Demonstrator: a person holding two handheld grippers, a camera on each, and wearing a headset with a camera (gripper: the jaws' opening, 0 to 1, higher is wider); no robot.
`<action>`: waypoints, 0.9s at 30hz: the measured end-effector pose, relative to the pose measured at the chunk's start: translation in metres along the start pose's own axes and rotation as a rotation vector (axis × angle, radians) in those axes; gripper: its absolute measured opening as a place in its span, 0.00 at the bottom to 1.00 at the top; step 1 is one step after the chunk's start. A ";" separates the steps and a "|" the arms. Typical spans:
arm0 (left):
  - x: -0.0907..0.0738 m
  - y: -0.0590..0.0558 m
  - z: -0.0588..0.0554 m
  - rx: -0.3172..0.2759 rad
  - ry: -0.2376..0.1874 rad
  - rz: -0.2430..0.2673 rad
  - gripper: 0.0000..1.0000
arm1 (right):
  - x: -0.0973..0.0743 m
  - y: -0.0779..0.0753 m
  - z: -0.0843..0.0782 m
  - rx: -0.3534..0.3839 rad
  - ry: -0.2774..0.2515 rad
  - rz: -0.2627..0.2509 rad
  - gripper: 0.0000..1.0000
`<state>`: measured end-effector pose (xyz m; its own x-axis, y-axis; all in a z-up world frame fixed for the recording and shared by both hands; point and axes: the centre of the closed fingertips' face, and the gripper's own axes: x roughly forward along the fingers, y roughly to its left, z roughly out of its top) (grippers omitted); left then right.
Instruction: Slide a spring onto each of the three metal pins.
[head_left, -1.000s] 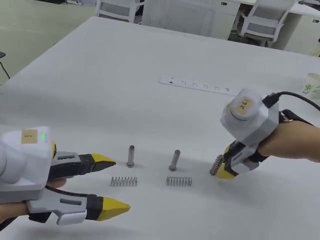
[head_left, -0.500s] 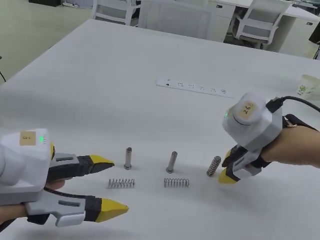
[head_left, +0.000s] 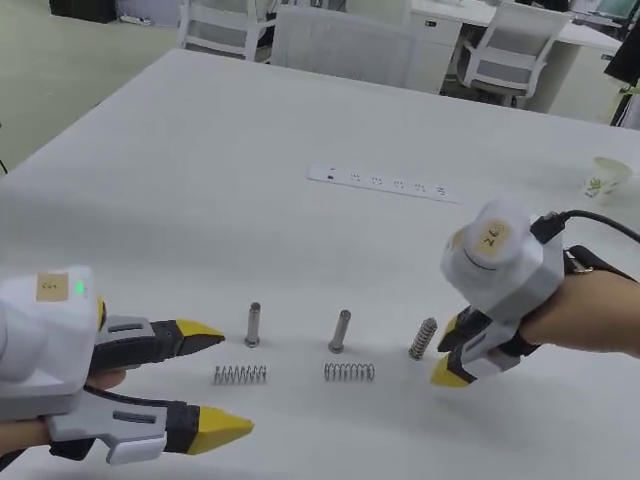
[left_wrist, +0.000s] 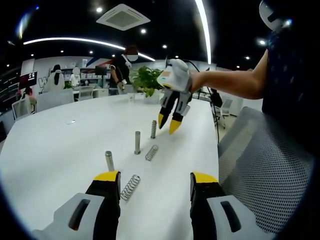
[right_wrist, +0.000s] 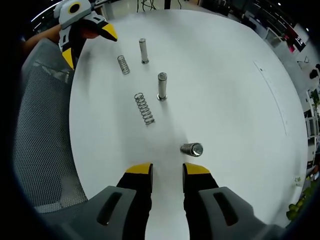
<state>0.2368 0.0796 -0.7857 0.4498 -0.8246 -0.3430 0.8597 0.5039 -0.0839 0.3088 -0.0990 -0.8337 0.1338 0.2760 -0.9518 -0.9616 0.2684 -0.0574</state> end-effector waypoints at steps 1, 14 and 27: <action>0.000 0.000 0.000 -0.001 -0.001 -0.001 0.51 | 0.000 0.002 0.000 -0.001 -0.001 0.001 0.22; 0.000 -0.002 0.000 0.008 0.002 -0.004 0.51 | 0.002 0.022 0.019 -0.042 -0.021 0.017 0.21; 0.000 -0.002 0.002 0.011 0.001 0.004 0.50 | 0.006 0.029 0.042 -0.111 -0.037 0.032 0.21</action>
<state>0.2349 0.0783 -0.7840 0.4536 -0.8222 -0.3438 0.8603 0.5046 -0.0719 0.2917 -0.0512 -0.8286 0.1096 0.3174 -0.9419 -0.9858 0.1560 -0.0621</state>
